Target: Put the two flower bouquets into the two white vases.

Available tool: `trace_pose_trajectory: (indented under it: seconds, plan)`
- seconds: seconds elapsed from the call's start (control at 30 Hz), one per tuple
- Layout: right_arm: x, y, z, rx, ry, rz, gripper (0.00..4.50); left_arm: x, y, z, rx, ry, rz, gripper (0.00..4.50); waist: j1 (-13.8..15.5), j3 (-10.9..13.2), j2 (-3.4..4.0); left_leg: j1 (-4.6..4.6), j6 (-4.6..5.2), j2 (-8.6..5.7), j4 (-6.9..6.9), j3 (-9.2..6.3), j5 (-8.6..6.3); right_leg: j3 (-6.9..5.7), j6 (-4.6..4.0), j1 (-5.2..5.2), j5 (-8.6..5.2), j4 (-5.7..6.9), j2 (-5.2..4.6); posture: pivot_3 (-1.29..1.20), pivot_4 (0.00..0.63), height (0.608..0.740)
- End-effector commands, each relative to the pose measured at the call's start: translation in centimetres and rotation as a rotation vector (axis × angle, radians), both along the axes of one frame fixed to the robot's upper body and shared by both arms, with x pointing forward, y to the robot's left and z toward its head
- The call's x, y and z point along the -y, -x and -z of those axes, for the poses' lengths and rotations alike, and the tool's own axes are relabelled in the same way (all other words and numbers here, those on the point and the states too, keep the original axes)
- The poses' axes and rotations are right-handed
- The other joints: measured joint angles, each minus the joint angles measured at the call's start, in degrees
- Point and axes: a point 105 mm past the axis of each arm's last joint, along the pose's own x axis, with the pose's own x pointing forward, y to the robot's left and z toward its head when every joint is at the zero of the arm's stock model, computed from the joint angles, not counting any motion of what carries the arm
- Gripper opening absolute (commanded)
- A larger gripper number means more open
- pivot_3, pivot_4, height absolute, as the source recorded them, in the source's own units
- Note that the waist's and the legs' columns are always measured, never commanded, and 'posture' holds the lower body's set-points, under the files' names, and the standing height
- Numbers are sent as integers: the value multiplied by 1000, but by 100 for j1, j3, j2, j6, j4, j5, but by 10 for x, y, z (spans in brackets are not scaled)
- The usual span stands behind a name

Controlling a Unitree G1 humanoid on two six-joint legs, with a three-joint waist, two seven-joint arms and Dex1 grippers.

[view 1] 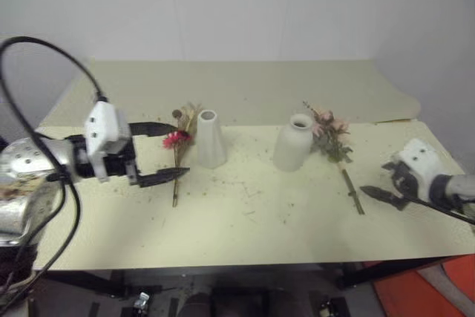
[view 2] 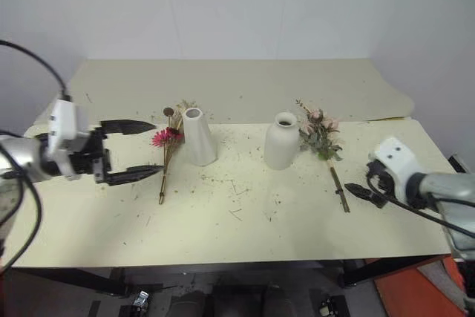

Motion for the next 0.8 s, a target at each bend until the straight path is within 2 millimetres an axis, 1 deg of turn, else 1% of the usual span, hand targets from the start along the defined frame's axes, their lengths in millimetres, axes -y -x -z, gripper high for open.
trace_pose_trajectory:
  seconds: [0.03, 0.13, 0.23, 0.33, 0.43, 0.5, 0.57, 0.8]
  plan:
    - [-3, -21, -1, -58, -61, 141, 4500, 22, -6, -7, 44, 7, 90, 4479, -2, 1, -2, -3, 0, 0, 0, 0, 0, 0, 0, -1, 1, -2, 0, 0, 150, 740]
    - [-18, -42, 0, -102, -156, 218, 4500, 29, -16, -7, 52, 12, 117, 4479, -43, 1, -1, -2, 0, 0, 0, -1, 0, 3, -1, -1, 5, -3, 3, 0, 150, 740]
    - [-29, -50, 2, -144, -191, 240, 4500, 34, -18, -8, 60, 27, 137, 4479, -48, 1, -1, -7, 2, 1, 0, -5, -1, 1, -2, -8, 5, 1, 4, 0, 150, 740]
    - [-32, -59, 6, -175, -190, 280, 4500, 38, -21, -1, 65, 11, 136, 4479, -39, 1, -1, -14, 4, 0, 0, -6, -2, 1, -1, -12, 6, -4, 3, 0, 150, 740]
    - [-34, -62, 7, -188, -194, 281, 4500, 38, -22, 3, 67, 8, 126, 4479, -17, 1, -1, -16, 4, -2, 0, -6, -2, -1, 0, -12, 7, -4, 0, 0, 150, 740]
    - [-38, -62, 7, -198, -190, 265, 4124, 36, -23, 5, 65, 6, 113, 4500, -15, 1, -1, -15, 4, -2, 0, -6, -2, -2, 0, -12, 7, -4, 0, 0, 150, 740]
    - [-37, -63, 10, -215, -183, 286, 3603, 33, -23, 7, 63, -1, 98, 4500, -20, 0, -1, -15, 4, -2, 0, -6, -2, -1, 0, -12, 7, -4, 0, 0, 150, 740]
    - [-36, -68, 9, -220, -197, 316, 1070, 28, -21, 11, 58, -7, 72, 4500, -39, 0, 0, -14, 4, 0, 0, -6, -2, -1, 0, -13, 7, -3, 2, 0, 150, 740]
